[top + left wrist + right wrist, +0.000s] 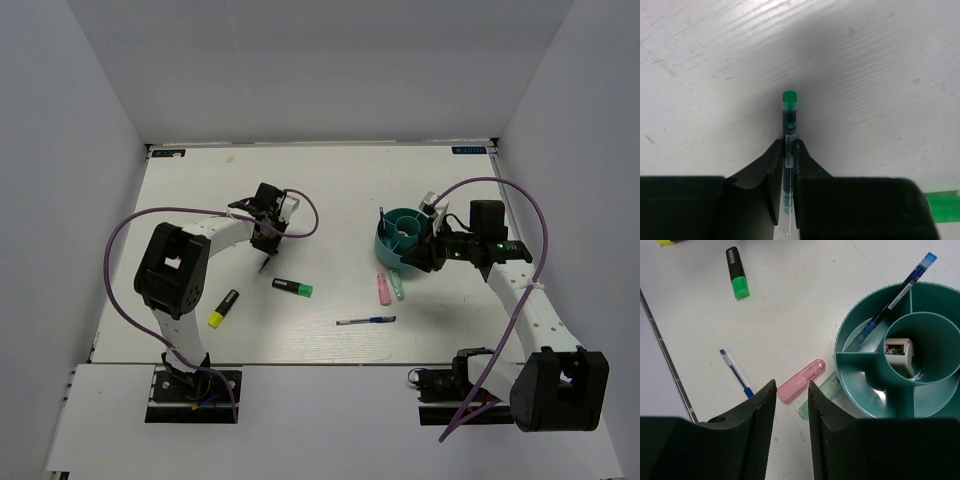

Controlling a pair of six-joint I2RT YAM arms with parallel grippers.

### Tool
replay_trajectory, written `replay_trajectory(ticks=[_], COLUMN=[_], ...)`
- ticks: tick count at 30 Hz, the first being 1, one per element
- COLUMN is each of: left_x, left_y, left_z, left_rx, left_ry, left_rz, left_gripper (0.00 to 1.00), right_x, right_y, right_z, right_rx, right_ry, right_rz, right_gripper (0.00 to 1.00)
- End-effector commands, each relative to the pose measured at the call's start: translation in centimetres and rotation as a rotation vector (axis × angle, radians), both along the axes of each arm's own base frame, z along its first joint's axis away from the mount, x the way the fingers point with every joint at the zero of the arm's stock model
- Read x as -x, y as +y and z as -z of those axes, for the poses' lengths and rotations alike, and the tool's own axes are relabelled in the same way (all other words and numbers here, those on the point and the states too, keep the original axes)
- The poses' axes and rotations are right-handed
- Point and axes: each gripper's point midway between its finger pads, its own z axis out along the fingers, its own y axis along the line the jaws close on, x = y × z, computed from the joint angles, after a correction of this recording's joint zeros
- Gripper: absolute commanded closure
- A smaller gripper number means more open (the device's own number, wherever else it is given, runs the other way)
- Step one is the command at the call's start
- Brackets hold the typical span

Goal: Sort the stationery into containers
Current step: Pick up the pen from the center of the board, then place the pen in the storage box.

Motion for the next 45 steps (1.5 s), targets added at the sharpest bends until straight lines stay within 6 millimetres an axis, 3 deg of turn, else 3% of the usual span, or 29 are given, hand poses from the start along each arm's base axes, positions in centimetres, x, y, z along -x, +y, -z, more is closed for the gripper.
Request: replay_trajectory(ticks=[1, 4, 5, 6, 7, 8, 9, 10, 11, 12, 13, 15, 16, 17, 19, 20, 21, 22, 24, 25, 27, 28, 36, 45], left_x=[-2.2, -2.8, -2.8, -2.4, -1.4, -1.5, 0.1, -0.7, 0.0, 1.6, 0.6, 1.5, 0.9, 1.5, 1.1, 1.2, 0.3, 1.2, 0.2, 0.4, -0.3, -0.5, -1.7, -3.5], left_y=[-0.3, -3.4, -4.8, -6.5, -7.9, -9.1, -11.3, -12.6, -13.2, -15.3, -16.4, -18.4, -19.4, -20.4, -22.0, -22.9, -23.7, -25.0, -25.9, -27.0, -27.6, -28.0, -28.7, -28.9], left_z=[-4.1, -8.8, -10.8, -13.1, -13.0, -16.0, -16.3, -18.3, -18.8, -18.9, -21.7, -21.8, -23.4, -23.8, -24.2, -25.6, -25.2, -25.3, -27.2, -26.4, -27.2, -26.5, -25.7, -21.3], left_rx=[0.035, 0.179, 0.225, 0.298, 0.321, 0.394, 0.448, 0.517, 0.561, 0.598, 0.703, 0.744, 0.793, 0.810, 0.821, 0.857, 0.836, 0.844, 0.869, 0.861, 0.872, 0.867, 0.830, 0.782], left_ry=[-0.134, -0.222, -0.273, -0.321, -0.319, -0.399, -0.386, -0.466, -0.483, -0.487, -0.578, -0.590, -0.681, -0.702, -0.772, -0.821, -0.846, -0.852, -0.933, -0.930, -0.961, -0.952, -0.961, -0.927], left_rz=[-0.072, -0.087, -0.069, -0.073, -0.050, -0.040, -0.035, -0.037, -0.050, -0.010, -0.053, -0.041, -0.083, -0.080, -0.108, -0.128, -0.153, -0.135, -0.180, -0.169, -0.205, -0.208, -0.231, -0.284], left_gripper=[1.00, 1.00, 1.00, 1.00, 1.00, 1.00, 1.00, 1.00, 1.00, 1.00, 1.00, 1.00, 1.00, 1.00, 1.00, 1.00, 1.00, 1.00, 1.00, 1.00, 1.00, 1.00, 1.00, 1.00], right_x=[-0.3, -0.6, -1.1, -1.7, -2.2, -3.3, -3.9, -4.3, -5.0, -5.6, -6.0, -6.8, -7.2, -7.2, -7.8, -7.9, -8.1, -8.3, -8.4, -8.4, -8.3, -8.3, -8.2, -8.1], right_y=[0.5, 0.1, -0.4, -0.6, -0.9, -2.1, -2.5, -2.9, -3.6, -4.4, -5.0, -6.5, -6.8, -7.1, -8.3, -8.7, -9.2, -9.7, -10.0, -10.1, -10.2, -10.1, -9.7, -9.7], right_z=[-1.7, -1.4, -1.1, -1.2, -1.3, -0.8, -1.4, -1.3, -1.8, -1.6, -1.5, -1.6, -1.7, -1.8, -1.9, -2.2, -2.3, -2.3, -2.7, -2.6, -2.5, -2.5, -2.6, -2.8], right_rx=[-0.029, -0.015, 0.014, 0.009, 0.015, 0.065, 0.050, 0.056, 0.069, 0.080, 0.093, 0.121, 0.121, 0.121, 0.134, 0.137, 0.144, 0.146, 0.142, 0.142, 0.140, 0.134, 0.119, 0.111], right_ry=[-0.036, -0.035, -0.038, -0.034, -0.042, -0.065, -0.070, -0.076, -0.122, -0.125, -0.122, -0.123, -0.131, -0.133, -0.142, -0.151, -0.159, -0.159, -0.173, -0.165, -0.164, -0.165, -0.161, -0.165], right_rz=[-0.024, -0.002, 0.039, 0.081, 0.114, 0.200, 0.259, 0.294, 0.353, 0.417, 0.462, 0.559, 0.585, 0.606, 0.692, 0.712, 0.744, 0.776, 0.796, 0.804, 0.806, 0.802, 0.788, 0.788], right_gripper=[0.65, 0.56, 0.49, 0.35, 0.35, 0.35, 0.43, 0.54, 0.70, 1.00, 1.00, 1.00, 1.00, 1.00, 1.00, 1.00, 1.00, 1.00, 1.00, 1.00, 1.00, 1.00, 1.00, 1.00])
